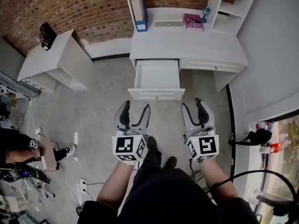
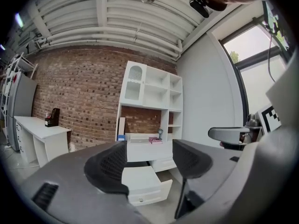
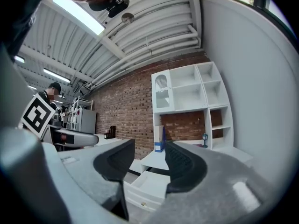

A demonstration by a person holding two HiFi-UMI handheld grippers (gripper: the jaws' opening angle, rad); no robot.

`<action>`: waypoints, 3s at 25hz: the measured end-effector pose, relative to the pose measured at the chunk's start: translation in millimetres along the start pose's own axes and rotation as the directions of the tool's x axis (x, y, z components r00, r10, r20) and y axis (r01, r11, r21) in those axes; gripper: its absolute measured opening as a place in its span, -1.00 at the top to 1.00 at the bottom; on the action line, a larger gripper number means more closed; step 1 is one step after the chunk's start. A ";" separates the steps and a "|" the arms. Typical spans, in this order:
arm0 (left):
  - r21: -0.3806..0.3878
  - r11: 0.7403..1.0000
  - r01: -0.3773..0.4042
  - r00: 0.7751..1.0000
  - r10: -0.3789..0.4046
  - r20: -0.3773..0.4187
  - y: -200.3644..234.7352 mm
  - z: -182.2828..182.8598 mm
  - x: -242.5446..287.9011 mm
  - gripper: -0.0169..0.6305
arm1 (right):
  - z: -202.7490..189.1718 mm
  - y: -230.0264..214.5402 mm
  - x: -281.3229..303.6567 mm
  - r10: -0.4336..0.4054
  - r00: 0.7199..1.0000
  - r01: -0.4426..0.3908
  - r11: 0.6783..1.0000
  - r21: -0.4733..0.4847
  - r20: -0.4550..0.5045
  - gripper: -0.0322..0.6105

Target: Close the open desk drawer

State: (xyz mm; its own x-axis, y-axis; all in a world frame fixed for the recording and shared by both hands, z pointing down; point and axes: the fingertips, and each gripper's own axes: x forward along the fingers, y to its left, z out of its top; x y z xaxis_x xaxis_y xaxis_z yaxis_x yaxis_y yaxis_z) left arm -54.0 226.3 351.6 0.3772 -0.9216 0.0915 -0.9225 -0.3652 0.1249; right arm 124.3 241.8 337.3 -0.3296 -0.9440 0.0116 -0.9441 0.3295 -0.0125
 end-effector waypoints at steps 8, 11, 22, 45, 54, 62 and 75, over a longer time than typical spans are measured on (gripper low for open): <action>0.006 0.999 -0.031 0.986 0.032 -0.162 40.3 -81.1 44.2 0.02 | -8.2 -8.3 41.7 -0.048 0.999 0.048 0.999 -0.008 -0.025 0.28; -0.012 0.999 -0.040 0.974 0.036 -0.223 59.1 -118.7 66.3 0.02 | -17.5 -12.8 63.1 -0.073 0.996 0.072 0.997 -0.017 -0.050 0.28; -0.081 0.995 -0.051 0.887 0.009 -0.461 128.3 -262.7 143.5 0.02 | -36.1 -26.2 126.2 -0.205 0.971 0.193 0.976 -0.103 -0.122 0.29; -0.115 0.965 -0.238 0.755 0.109 -0.647 168.9 -345.7 243.1 0.02 | -81.4 -77.7 224.0 -0.158 0.969 0.152 0.987 -0.042 -0.188 0.31; -0.096 0.961 -0.259 0.752 0.138 -0.645 182.1 -340.9 292.3 0.02 | -91.6 -123.4 289.8 -0.076 0.979 0.076 0.997 -0.007 -0.190 0.32; -0.076 0.964 -0.253 0.771 0.154 -0.618 194.0 -335.8 334.8 0.02 | -95.7 -150.8 338.7 -0.003 0.983 0.006 1.000 0.015 -0.185 0.33; -0.077 0.964 -0.256 0.776 0.157 -0.610 214.1 -328.5 389.3 0.02 | -94.0 -172.9 373.1 0.025 0.981 -0.025 1.000 0.005 -0.190 0.35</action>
State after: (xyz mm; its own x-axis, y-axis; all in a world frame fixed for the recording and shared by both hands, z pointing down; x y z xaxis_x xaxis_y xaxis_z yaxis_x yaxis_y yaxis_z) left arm -77.8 -167.5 738.5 0.1975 -0.6928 0.6935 -0.9792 -0.1058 0.1731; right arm 163.8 -166.0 437.8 -0.3490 -0.9153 0.2012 -0.9356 0.3527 -0.0182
